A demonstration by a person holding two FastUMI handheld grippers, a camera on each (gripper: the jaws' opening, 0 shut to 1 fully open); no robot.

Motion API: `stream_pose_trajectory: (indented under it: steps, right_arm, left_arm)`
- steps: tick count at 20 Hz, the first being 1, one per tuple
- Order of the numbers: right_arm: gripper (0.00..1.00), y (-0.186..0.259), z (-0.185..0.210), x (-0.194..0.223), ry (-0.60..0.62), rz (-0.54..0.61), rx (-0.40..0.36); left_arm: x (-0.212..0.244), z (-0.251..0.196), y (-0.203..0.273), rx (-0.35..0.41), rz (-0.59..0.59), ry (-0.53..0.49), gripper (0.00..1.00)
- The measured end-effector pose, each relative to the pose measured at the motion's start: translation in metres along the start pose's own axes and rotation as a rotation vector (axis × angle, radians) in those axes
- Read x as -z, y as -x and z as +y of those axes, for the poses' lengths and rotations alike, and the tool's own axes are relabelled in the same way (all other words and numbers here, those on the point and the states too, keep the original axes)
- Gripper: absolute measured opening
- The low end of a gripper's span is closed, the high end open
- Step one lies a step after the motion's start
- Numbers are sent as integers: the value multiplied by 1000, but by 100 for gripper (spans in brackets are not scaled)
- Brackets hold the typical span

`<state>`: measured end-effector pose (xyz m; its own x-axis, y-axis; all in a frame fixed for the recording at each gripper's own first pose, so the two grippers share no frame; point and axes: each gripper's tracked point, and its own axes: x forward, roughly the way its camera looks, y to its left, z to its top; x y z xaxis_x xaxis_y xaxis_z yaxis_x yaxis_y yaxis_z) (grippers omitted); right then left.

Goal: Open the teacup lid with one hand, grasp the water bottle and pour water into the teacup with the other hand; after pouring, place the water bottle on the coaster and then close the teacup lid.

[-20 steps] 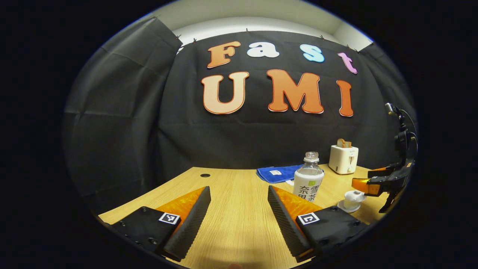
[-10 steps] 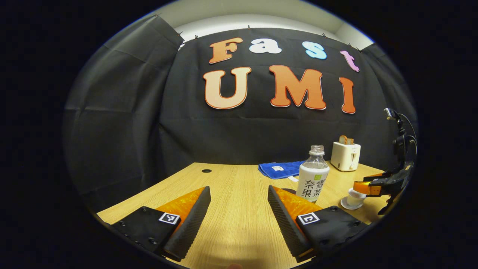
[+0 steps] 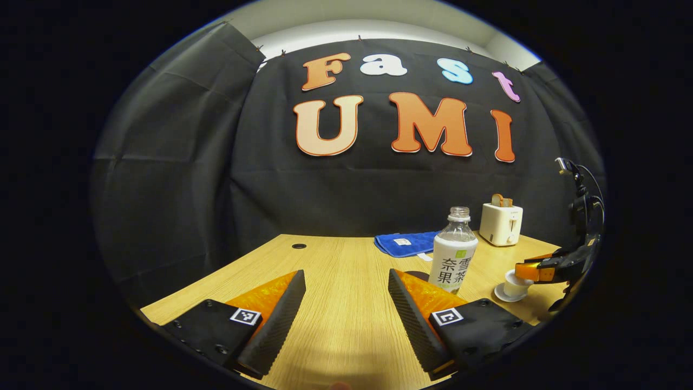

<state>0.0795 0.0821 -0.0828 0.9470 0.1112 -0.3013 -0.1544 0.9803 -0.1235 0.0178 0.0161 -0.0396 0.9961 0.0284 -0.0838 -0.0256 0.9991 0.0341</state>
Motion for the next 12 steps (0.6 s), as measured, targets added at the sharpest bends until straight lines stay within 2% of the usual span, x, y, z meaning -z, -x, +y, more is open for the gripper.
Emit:
stream_pose_trajectory:
  steps: [6,12]
  right_arm:
    - [19,2,-1,-2,-26,3,1]
    - [18,21,-22,-28,-40,-62,12]
  left_arm:
    - [0,-2,0,5,-2,0,99]
    - [1,-13,2,36,-2,15,99]
